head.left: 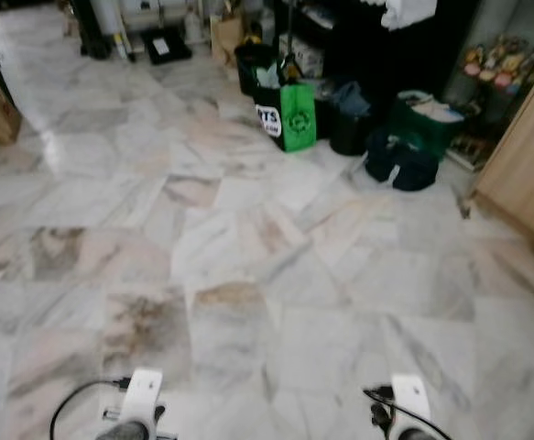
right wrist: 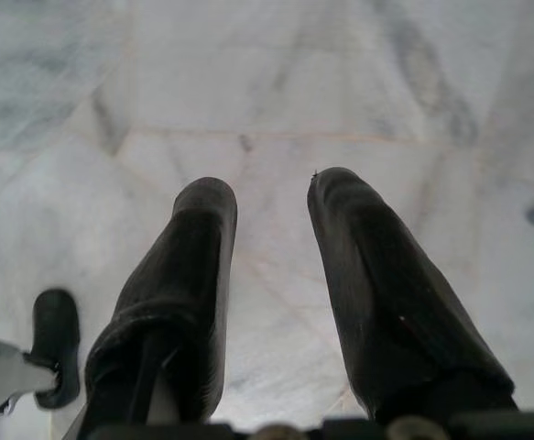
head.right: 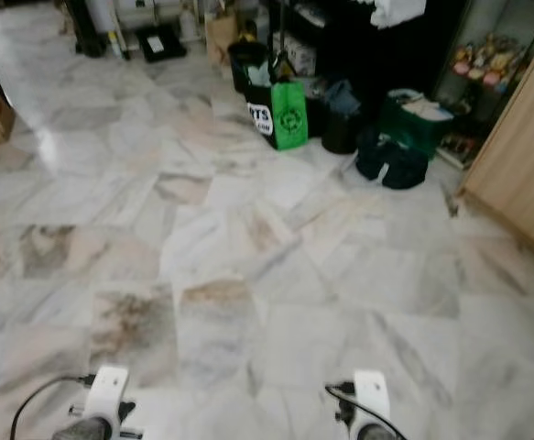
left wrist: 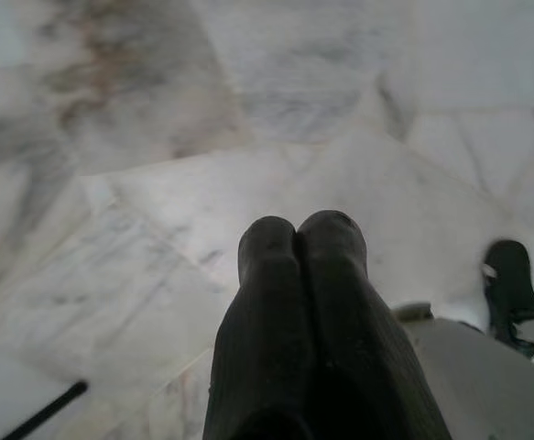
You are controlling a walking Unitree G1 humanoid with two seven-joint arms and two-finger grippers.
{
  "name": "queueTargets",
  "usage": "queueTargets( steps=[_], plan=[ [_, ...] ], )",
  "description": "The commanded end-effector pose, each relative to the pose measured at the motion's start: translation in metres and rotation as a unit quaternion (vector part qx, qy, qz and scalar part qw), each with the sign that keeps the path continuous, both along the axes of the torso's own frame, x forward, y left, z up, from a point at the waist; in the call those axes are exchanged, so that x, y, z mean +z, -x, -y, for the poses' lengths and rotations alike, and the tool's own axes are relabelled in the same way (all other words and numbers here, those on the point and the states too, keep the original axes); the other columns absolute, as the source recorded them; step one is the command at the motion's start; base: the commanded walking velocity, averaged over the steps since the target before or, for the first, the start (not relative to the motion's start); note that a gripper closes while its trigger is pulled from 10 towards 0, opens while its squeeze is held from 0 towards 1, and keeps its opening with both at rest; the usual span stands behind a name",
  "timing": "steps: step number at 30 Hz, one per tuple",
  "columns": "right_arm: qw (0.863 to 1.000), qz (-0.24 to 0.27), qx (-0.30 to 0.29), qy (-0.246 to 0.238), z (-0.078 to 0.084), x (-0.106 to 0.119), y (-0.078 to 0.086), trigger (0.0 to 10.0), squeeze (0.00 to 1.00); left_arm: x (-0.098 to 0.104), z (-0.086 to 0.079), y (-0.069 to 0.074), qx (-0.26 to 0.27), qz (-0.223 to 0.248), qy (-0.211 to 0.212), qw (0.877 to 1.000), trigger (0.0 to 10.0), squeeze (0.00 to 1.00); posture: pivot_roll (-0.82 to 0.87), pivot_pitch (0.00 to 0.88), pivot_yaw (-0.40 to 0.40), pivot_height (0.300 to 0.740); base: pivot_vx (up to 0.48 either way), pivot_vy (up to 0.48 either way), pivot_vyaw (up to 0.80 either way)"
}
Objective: Setting the table
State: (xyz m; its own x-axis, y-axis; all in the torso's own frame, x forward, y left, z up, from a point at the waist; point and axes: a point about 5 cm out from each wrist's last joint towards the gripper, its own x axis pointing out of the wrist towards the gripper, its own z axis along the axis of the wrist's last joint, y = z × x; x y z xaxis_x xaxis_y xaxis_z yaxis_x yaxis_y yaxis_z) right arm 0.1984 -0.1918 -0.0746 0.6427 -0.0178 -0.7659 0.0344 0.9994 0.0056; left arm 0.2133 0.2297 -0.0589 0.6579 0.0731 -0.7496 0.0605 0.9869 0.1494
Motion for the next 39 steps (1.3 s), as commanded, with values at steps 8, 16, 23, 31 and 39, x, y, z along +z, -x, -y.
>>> queueTargets(
  steps=[8, 16, 23, 31, 39],
  plan=[
    [0.987, -0.041, -0.148, -0.042, 0.014, -0.005, 0.010, 10.0, 0.00, -0.002, 0.003, 0.002, 0.062, 0.006, 0.057, 0.996, 10.0, 0.00, 0.08, 0.000, 0.045, 0.740, 0.000, 0.000, -0.70],
    [0.986, -0.048, -0.156, -0.042, 0.017, -0.010, 0.021, 10.0, 0.00, -0.003, 0.004, 0.002, 0.059, 0.005, 0.058, 0.997, 10.0, 0.00, 0.09, 0.000, 0.044, 0.740, 0.000, 0.000, -0.70],
    [0.985, -0.051, -0.162, -0.041, 0.026, -0.011, 0.028, 10.0, 0.00, -0.001, 0.004, 0.000, 0.056, 0.006, 0.056, 0.997, 10.0, 0.00, 0.08, 0.000, 0.057, 0.740, 0.000, 0.000, -0.70],
    [0.983, -0.054, -0.172, -0.044, 0.028, -0.013, 0.033, 10.0, 0.00, 0.000, 0.001, 0.000, 0.054, 0.005, 0.051, 0.997, 10.0, 0.00, 0.08, 0.000, 0.063, 0.740, 0.000, 0.000, -0.70],
    [0.983, -0.053, -0.166, -0.048, 0.020, -0.013, 0.030, 10.0, 0.00, -0.003, 0.003, 0.003, 0.051, -0.002, 0.050, 0.997, 10.0, 0.00, 0.08, 0.000, 0.059, 0.740, 0.000, 0.000, -0.69]
  ],
)
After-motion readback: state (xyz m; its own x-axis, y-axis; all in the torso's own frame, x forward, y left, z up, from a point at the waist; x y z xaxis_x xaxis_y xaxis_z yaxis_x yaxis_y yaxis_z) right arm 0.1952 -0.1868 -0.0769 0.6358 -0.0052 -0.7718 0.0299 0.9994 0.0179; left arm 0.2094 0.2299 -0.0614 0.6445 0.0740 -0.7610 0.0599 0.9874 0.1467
